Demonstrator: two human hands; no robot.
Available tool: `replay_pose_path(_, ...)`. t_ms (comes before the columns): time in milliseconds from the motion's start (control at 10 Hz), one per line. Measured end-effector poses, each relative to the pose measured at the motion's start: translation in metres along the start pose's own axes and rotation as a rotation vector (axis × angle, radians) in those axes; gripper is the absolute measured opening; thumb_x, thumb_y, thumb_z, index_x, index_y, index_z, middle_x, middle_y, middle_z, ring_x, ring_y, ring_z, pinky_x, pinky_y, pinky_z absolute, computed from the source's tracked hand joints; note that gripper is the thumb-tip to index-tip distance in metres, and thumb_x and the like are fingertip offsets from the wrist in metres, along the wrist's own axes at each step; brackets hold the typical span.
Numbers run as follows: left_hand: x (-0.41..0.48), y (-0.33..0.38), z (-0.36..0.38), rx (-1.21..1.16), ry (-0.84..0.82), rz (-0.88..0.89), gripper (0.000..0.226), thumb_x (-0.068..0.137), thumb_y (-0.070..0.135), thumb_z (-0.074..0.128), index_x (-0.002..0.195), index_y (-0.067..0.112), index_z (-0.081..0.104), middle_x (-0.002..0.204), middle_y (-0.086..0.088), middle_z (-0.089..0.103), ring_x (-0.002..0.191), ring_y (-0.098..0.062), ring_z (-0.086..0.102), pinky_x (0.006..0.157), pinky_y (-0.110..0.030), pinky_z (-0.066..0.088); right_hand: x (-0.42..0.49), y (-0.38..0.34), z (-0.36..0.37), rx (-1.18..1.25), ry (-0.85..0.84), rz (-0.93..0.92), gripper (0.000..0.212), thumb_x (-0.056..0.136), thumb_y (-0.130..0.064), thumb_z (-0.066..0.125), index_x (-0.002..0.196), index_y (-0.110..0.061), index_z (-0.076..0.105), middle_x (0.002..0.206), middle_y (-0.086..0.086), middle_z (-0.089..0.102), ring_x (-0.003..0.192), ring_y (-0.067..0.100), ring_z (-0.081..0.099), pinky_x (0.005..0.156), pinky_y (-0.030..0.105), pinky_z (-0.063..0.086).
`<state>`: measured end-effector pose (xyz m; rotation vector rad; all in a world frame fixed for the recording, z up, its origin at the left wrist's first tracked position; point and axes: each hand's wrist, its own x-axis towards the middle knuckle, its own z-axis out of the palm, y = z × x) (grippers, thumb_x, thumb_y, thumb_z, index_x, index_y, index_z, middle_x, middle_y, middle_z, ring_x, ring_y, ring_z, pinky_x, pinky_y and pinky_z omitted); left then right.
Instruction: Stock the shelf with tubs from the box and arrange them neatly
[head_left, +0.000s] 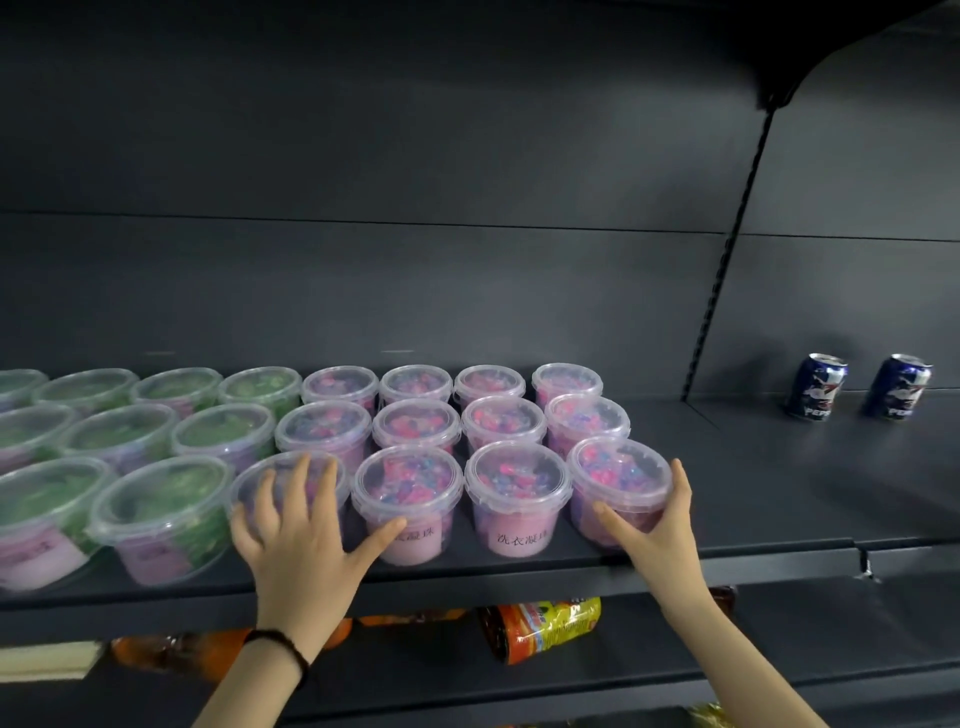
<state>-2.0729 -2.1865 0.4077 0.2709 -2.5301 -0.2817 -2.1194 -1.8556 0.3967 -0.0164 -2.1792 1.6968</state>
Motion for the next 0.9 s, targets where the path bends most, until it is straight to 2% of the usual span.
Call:
replay_pose_path(100, -0.003, -0.001, -0.001, -0.074, 0.041, 0.005, 0.097, 0.072, 0.084, 0.030, 0.138, 0.016, 0.046, 0.148, -0.013, 0.037, 0.136, -0.039, 0.025, 0.107, -0.065, 0.016, -0.001, 0.003, 0.003, -0.010, 0.058, 0.009, 0.110, 0.069, -0.030, 0.084, 0.152, -0.024, 0.013, 0.155, 0.000, 0.028, 0.140, 0.019, 0.031, 0.114, 0.045, 0.033)
replay_pose_path(200, -0.017, -0.006, -0.007, -0.242, 0.204, -0.084, 0.093, 0.072, 0.073, 0.044, 0.141, 0.010, 0.040, 0.148, -0.019, 0.032, 0.133, -0.039, 0.029, 0.101, -0.063, 0.027, -0.019, 0.000, 0.016, -0.097, 0.230, -0.019, 0.097, 0.064, -0.033, 0.087, 0.143, -0.019, 0.033, 0.144, 0.006, 0.042, 0.135, 0.024, 0.037, 0.106, 0.054, 0.040)
replay_pose_path(300, -0.034, -0.017, -0.006, -0.421, 0.327, -0.232, 0.094, 0.069, 0.058, 0.059, 0.142, 0.004, 0.033, 0.143, -0.025, 0.032, 0.129, -0.043, 0.032, 0.100, -0.061, 0.030, -0.059, -0.005, 0.043, -0.156, 0.355, -0.089, 0.087, 0.067, -0.019, 0.086, 0.139, -0.012, 0.038, 0.138, 0.012, 0.040, 0.132, 0.027, 0.031, 0.105, 0.055, 0.036)
replay_pose_path(400, -0.043, -0.035, 0.003, -0.532, 0.297, -0.270, 0.094, 0.073, 0.028, 0.081, 0.143, 0.000, 0.026, 0.141, -0.027, 0.031, 0.130, -0.042, 0.032, 0.105, -0.059, 0.032, -0.093, -0.013, 0.075, -0.174, 0.157, -0.202, 0.085, 0.068, -0.018, 0.086, 0.139, -0.013, 0.038, 0.132, 0.002, 0.036, 0.125, 0.026, 0.041, 0.103, 0.049, 0.041)
replay_pose_path(500, -0.039, -0.046, 0.003, -0.674, 0.172, -0.380, 0.091, 0.076, 0.015, 0.078, 0.147, 0.004, 0.022, 0.142, -0.023, 0.034, 0.128, -0.039, 0.042, 0.104, -0.054, 0.039, -0.101, -0.016, 0.107, -0.187, 0.023, -0.157, 0.096, 0.065, -0.023, 0.088, 0.141, -0.015, 0.031, 0.133, -0.003, 0.030, 0.126, 0.023, 0.040, 0.104, 0.046, 0.042)
replay_pose_path(600, -0.028, -0.049, -0.001, -0.675, 0.136, -0.370, 0.084, 0.078, 0.019, 0.076, 0.146, 0.010, 0.027, 0.139, -0.014, 0.045, 0.124, -0.030, 0.049, 0.099, -0.048, 0.047, -0.098, -0.028, 0.127, -0.120, 0.114, -0.076, 0.102, 0.060, -0.018, 0.091, 0.140, -0.009, 0.029, 0.137, 0.007, 0.029, 0.128, 0.021, 0.034, 0.104, 0.050, 0.042)
replay_pose_path(700, -0.023, -0.050, 0.000, -0.672, 0.114, -0.364, 0.081, 0.077, 0.020, 0.077, 0.143, 0.013, 0.031, 0.136, -0.010, 0.048, 0.119, -0.027, 0.053, 0.092, -0.045, 0.051, -0.097, -0.026, 0.133, -0.123, 0.150, -0.074, 0.104, 0.058, -0.015, 0.092, 0.141, -0.008, 0.028, 0.139, 0.007, 0.029, 0.130, 0.023, 0.033, 0.104, 0.050, 0.042)
replay_pose_path(800, -0.022, -0.052, -0.005, -0.691, 0.080, -0.367, 0.080, 0.077, 0.022, 0.078, 0.141, 0.013, 0.032, 0.136, -0.009, 0.046, 0.118, -0.026, 0.054, 0.089, -0.045, 0.052, -0.104, -0.028, 0.130, -0.154, 0.092, -0.080, 0.104, 0.063, -0.016, 0.089, 0.145, -0.010, 0.024, 0.144, 0.006, 0.026, 0.133, 0.019, 0.031, 0.110, 0.042, 0.037)
replay_pose_path(900, -0.023, -0.055, -0.009, -0.750, 0.072, -0.354, 0.075, 0.078, 0.022, 0.077, 0.139, 0.014, 0.034, 0.136, -0.006, 0.046, 0.116, -0.022, 0.053, 0.090, -0.041, 0.051, -0.114, -0.027, 0.122, -0.152, 0.031, -0.055, 0.083, 0.073, -0.011, 0.082, 0.141, -0.015, 0.033, 0.143, 0.005, 0.027, 0.133, 0.019, 0.033, 0.110, 0.034, 0.035)
